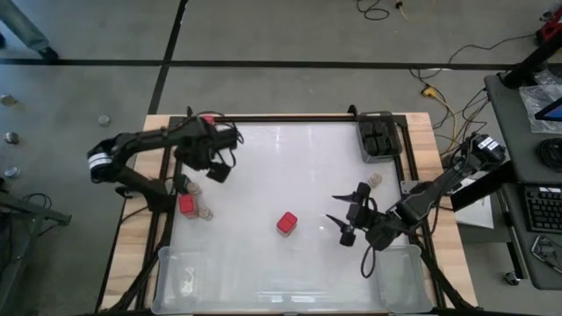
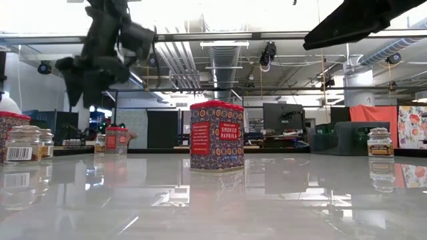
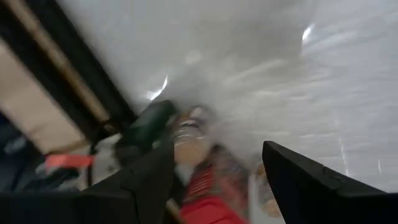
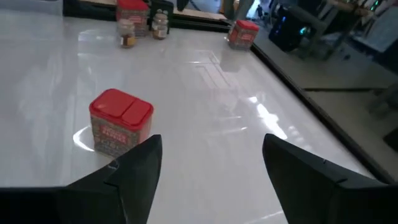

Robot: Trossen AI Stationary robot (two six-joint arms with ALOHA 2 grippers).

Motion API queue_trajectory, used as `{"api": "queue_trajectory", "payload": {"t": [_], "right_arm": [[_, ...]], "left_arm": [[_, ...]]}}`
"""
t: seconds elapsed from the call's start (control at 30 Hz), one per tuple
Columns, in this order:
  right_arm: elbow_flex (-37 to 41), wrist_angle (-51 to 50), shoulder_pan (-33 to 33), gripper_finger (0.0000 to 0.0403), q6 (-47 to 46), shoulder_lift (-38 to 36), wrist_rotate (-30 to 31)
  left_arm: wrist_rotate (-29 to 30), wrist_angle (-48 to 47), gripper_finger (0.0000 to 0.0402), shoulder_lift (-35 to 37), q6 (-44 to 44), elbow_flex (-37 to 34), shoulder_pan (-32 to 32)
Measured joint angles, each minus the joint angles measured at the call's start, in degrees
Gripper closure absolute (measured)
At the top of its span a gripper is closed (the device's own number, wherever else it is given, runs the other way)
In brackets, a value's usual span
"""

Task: Sort spices by type
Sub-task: Put the green seasoning can into the black bin

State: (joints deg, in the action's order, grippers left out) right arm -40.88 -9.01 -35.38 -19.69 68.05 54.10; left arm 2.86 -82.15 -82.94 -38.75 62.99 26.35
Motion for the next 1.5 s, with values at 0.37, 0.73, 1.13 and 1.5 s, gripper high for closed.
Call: {"api": "queue_trajectory", "payload": {"t": [0.37, 0.73, 1.13, 1.5], "right_arm": [[0.0, 0.9, 0.2, 0.0093, 7.2, 0.0, 0.0], [0.1, 0.8, 0.3, 0.0098, 7.8, 0.0, 0.0], [0.1, 0.8, 0.3, 0.0104, 7.5, 0.0, -0.1], [0.2, 0.8, 0.3, 0.0097, 6.8, 0.0, -0.1]], "left_arm": [[-0.5, -7.5, 0.0173, -8.9, 5.9, -2.1, 15.4], [-2.8, -7.8, 0.0173, -12.3, 4.9, -4.2, 16.7], [-3.6, -3.1, 0.0173, -12.1, 7.6, -16.8, 21.6], [-3.1, 1.5, 0.0185, -12.0, 11.1, -16.9, 21.5]]}}
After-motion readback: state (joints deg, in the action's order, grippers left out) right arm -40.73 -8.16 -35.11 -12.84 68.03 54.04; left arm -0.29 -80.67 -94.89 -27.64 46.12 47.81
